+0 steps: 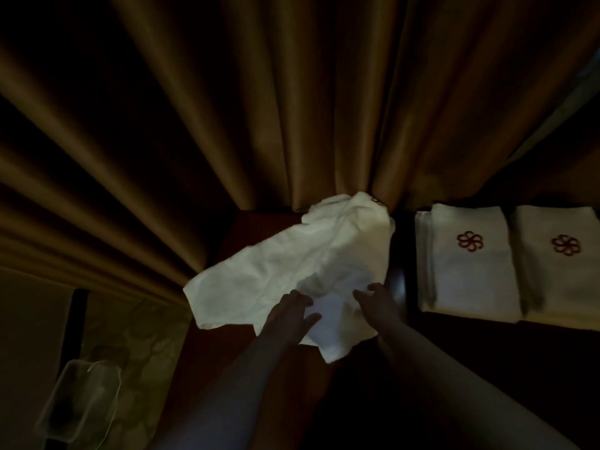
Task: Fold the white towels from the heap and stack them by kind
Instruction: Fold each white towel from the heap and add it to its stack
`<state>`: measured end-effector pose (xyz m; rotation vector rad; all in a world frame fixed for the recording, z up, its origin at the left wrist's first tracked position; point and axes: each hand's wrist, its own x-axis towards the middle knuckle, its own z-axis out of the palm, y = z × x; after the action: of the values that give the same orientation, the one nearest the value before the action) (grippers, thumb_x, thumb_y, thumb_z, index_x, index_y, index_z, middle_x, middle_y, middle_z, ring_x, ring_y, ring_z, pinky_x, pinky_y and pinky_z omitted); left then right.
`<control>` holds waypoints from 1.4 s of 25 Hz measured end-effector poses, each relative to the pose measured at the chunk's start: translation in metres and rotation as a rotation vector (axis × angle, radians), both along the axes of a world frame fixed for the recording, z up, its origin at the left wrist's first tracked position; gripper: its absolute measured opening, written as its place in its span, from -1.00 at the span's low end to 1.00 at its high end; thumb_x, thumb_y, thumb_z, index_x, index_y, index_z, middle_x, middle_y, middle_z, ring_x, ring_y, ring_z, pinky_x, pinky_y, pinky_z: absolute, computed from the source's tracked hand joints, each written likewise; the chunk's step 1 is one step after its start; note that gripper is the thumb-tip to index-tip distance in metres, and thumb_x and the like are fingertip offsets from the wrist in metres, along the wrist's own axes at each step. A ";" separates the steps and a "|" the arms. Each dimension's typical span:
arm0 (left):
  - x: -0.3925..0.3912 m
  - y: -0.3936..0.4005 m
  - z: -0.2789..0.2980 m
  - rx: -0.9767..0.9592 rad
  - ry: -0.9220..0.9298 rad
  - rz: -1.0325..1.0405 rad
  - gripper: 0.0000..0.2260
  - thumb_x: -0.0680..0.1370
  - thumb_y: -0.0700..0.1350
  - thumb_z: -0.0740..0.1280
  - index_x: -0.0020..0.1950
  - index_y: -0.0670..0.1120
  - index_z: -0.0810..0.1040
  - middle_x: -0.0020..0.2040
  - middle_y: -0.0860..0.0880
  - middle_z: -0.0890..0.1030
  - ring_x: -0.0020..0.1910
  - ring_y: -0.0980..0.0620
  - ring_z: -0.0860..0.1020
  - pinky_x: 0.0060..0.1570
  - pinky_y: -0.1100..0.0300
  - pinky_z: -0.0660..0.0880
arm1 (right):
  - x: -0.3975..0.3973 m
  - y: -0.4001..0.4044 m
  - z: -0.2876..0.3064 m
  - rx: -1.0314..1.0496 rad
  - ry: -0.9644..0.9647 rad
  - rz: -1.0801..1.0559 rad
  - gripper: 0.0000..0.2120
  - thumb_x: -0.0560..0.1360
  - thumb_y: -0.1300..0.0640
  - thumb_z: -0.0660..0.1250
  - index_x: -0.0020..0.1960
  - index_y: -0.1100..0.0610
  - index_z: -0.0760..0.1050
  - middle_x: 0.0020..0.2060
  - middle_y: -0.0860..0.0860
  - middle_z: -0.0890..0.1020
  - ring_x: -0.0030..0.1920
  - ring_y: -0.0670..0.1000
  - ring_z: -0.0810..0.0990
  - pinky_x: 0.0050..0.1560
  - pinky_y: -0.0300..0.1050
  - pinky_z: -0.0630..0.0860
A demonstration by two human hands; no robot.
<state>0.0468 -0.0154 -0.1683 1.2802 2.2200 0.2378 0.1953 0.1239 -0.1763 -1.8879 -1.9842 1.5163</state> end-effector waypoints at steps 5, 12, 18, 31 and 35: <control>-0.001 0.002 -0.017 0.154 -0.048 0.061 -0.74 0.52 0.07 0.37 0.02 -0.11 0.62 0.19 -0.10 0.55 0.21 -0.06 0.49 0.17 0.11 0.40 | -0.011 -0.007 -0.011 -0.009 -0.006 -0.281 -0.61 0.47 0.06 0.35 0.17 0.31 0.47 0.07 0.22 0.59 0.10 0.22 0.57 0.03 -0.05 0.48; -0.001 0.015 -0.005 0.236 -0.182 0.123 -0.79 0.54 0.07 0.35 -0.17 -0.04 0.48 -0.17 0.02 0.46 -0.12 0.05 0.48 -0.08 0.17 0.41 | -0.025 -0.005 0.029 0.039 0.263 -0.321 -0.65 0.48 0.15 0.39 0.20 0.30 0.49 0.07 0.18 0.58 0.10 0.17 0.55 0.02 -0.07 0.46; 0.008 0.053 0.079 0.627 -0.340 0.220 -0.87 0.60 0.01 0.26 -0.01 -0.02 0.52 -0.08 0.06 0.55 -0.06 0.14 0.50 -0.03 0.20 0.45 | -0.053 0.003 0.116 0.180 0.555 -0.328 -0.73 0.48 0.17 0.32 0.15 0.23 0.46 -0.02 0.09 0.60 -0.01 0.08 0.59 0.00 -0.04 0.50; -0.024 0.099 0.157 0.445 -0.895 0.555 -0.81 0.50 -0.13 0.38 0.06 -0.16 0.65 0.01 -0.22 0.67 -0.03 -0.12 0.65 -0.07 0.10 0.59 | -0.031 0.015 0.209 0.101 0.549 0.260 -0.81 0.57 0.24 0.21 0.04 0.19 0.60 0.01 0.11 0.62 -0.02 0.01 0.61 -0.02 -0.08 0.56; -0.012 0.093 0.157 0.400 -1.057 0.530 -0.70 0.56 0.02 0.35 0.16 -0.15 0.63 0.06 -0.18 0.67 0.08 -0.17 0.63 0.19 -0.13 0.52 | -0.017 0.014 0.193 0.255 0.558 0.066 -0.82 0.53 0.19 0.33 0.12 0.03 0.49 0.02 0.01 0.57 -0.08 -0.04 0.59 -0.22 -0.21 0.52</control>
<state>0.0349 0.0776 -0.0116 0.4554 1.5195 1.2741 0.1781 0.1381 0.0166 -1.1505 -1.8690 1.4998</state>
